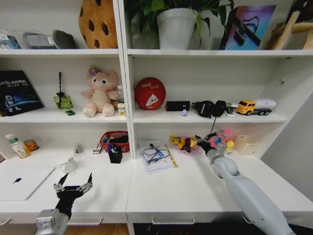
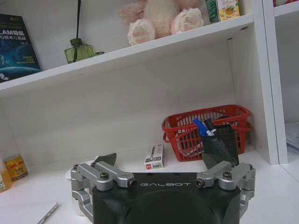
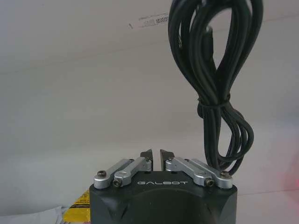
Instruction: Organize the objects on the table.
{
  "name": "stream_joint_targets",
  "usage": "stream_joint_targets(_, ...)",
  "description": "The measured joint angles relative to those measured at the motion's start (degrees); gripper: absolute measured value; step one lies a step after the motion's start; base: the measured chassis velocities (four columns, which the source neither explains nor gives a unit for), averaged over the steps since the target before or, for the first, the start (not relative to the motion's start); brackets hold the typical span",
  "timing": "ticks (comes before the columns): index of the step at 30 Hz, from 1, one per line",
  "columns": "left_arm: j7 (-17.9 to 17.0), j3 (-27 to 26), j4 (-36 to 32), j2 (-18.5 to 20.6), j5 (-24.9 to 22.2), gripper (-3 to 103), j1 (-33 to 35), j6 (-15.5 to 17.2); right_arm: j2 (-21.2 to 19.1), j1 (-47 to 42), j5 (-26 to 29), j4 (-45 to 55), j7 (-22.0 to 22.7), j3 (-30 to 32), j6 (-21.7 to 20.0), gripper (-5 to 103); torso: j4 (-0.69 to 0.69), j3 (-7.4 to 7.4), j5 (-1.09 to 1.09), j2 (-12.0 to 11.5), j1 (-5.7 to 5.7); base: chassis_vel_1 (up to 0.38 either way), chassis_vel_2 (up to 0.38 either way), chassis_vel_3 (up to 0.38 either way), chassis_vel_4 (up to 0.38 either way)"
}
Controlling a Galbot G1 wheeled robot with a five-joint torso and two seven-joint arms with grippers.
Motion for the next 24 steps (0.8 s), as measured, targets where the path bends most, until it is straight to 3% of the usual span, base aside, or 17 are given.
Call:
stream_joint_targets(1, 0.0, 0.0, 0.0, 0.0, 0.0, 100, 0.0, 0.0, 0.0, 0.0, 0.0, 0.0, 0.0, 0.0, 0.0, 6, 0.0, 0.0, 0.0, 0.0, 0.0, 0.0, 0.0, 0.0, 0.0)
stream_joint_targets(4, 0.0, 0.0, 0.0, 0.0, 0.0, 100, 0.0, 0.0, 0.2, -1.2, 0.0, 0.6, -0.2, 0.3, 0.4, 22, -0.01, 0.0, -0.01, 0.0, 0.0, 0.0, 0.0, 0.0, 0.0)
stream_joint_targets(6, 0.0, 0.0, 0.0, 0.0, 0.0, 100, 0.0, 0.0, 0.0, -2.3, 0.1, 1.7, -0.2, 0.7, 0.3, 22, -0.01, 0.0, 0.0, 0.0, 0.0, 0.0, 0.0, 0.0, 0.0)
stream_joint_targets(7, 0.0, 0.0, 0.0, 0.0, 0.0, 100, 0.0, 0.0, -0.6, -4.6, 0.3, 4.0, 0.0, 1.8, 0.4, 33, -0.02, 0.0, -0.01, 0.0, 0.0, 0.0, 0.0, 0.0, 0.0)
stream_joint_targets(9, 0.0, 0.0, 0.0, 0.0, 0.0, 100, 0.0, 0.0, -1.2, -6.4, 0.3, 6.1, 0.7, 2.7, 0.6, 33, -0.02, 0.0, 0.0, 0.0, 0.0, 0.0, 0.0, 0.0, 0.0)
stream_joint_targets(10, 0.0, 0.0, 0.0, 0.0, 0.0, 100, 0.0, 0.0, -1.8, -9.0, 0.3, 8.9, 1.5, 4.3, 1.1, 44, -0.02, 0.0, -0.01, 0.0, 0.0, 0.0, 0.0, 0.0, 0.0)
stream_joint_targets(11, 0.0, 0.0, 0.0, 0.0, 0.0, 100, 0.0, 0.0, -1.8, -9.0, 0.3, 8.9, 1.5, 4.3, 1.1, 44, -0.02, 0.0, -0.01, 0.0, 0.0, 0.0, 0.0, 0.0, 0.0)
stream_joint_targets(13, 0.0, 0.0, 0.0, 0.0, 0.0, 100, 0.0, 0.0, -3.1, -18.2, 0.1, 17.4, 3.1, 10.2, 1.3, 55, 0.0, -0.01, -0.02, 0.0, 0.0, 0.0, 0.0, 0.0, 0.0)
stream_joint_targets(14, 0.0, 0.0, 0.0, 0.0, 0.0, 100, 0.0, 0.0, -3.1, -18.2, 0.1, 17.4, 3.1, 10.2, 1.3, 55, 0.0, -0.01, -0.02, 0.0, 0.0, 0.0, 0.0, 0.0, 0.0)
stream_joint_targets(16, 0.0, 0.0, 0.0, 0.0, 0.0, 100, 0.0, 0.0, -2.8, -29.8, -0.9, 25.8, 4.0, 17.4, 1.3, 61, -0.05, -0.01, 0.01, 0.0, -0.01, 0.0, 0.0, 0.0, 0.0)
stream_joint_targets(17, 0.0, 0.0, 0.0, 0.0, 0.0, 100, 0.0, 0.0, -2.8, -29.8, -0.9, 25.8, 4.0, 17.4, 1.3, 61, -0.05, -0.01, 0.01, 0.0, -0.01, 0.0, 0.0, 0.0, 0.0)
stream_joint_targets(19, 0.0, 0.0, 0.0, 0.0, 0.0, 100, 0.0, 0.0, 0.1, -41.2, -2.7, 34.9, 4.1, 25.6, 1.7, 77, -0.02, -0.02, -0.03, 0.0, -0.02, 0.0, 0.0, 0.0, 0.0)
stream_joint_targets(20, 0.0, 0.0, 0.0, 0.0, 0.0, 100, 0.0, 0.0, 0.1, -41.2, -2.7, 34.9, 4.1, 25.6, 1.7, 77, -0.02, -0.02, -0.03, 0.0, -0.02, 0.0, 0.0, 0.0, 0.0)
stream_joint_targets(21, 0.0, 0.0, 0.0, 0.0, 0.0, 100, 0.0, 0.0, 2.2, -47.4, -3.4, 39.2, 4.0, 29.7, 1.8, 82, -0.03, -0.02, -0.02, 0.0, -0.02, 0.0, 0.0, 0.0, 0.0)
stream_joint_targets(24, 0.0, 0.0, 0.0, 0.0, 0.0, 100, 0.0, 0.0, 5.2, -54.6, -4.2, 43.9, 3.2, 34.1, 2.5, 93, -0.06, 0.09, -0.03, 0.3, 0.07, 0.0, 0.0, 0.0, 0.0)
